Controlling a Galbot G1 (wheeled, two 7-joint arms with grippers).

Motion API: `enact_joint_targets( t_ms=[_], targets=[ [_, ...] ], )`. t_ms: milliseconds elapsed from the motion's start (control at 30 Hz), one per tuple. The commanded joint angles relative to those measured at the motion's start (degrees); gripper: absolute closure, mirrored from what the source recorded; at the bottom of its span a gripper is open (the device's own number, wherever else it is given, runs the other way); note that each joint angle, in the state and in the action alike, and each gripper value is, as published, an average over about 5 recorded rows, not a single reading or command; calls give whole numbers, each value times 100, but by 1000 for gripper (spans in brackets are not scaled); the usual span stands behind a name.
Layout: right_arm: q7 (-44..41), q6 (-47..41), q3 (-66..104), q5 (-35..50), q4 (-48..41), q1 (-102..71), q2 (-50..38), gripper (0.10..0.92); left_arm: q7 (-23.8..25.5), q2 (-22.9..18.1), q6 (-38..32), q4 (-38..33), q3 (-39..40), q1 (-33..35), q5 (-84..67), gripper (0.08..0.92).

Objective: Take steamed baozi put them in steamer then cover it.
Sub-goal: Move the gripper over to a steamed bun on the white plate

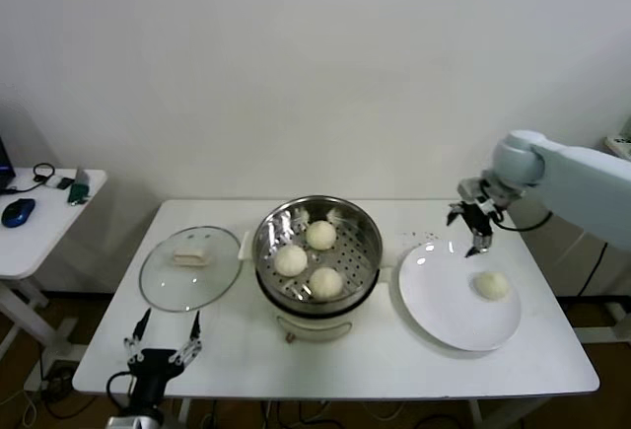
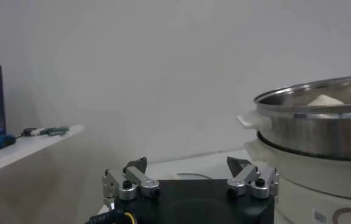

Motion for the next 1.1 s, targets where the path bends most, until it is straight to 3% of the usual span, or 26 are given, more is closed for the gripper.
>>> enact_joint_targets(
  t_ms=[33, 300, 1100],
  targets=[
    [17, -123, 1263, -946, -678, -1564, -509, 203, -1, -24, 28, -7, -18, 40, -41, 177],
    [76, 135, 1822, -1355, -1307, -2106, -225, 203, -5, -67, 15, -11, -105, 96, -54, 177],
    [23, 343, 2197, -1516, -1801, -2319, 422, 203, -4, -95, 21, 83, -104, 46, -27, 177]
  ],
)
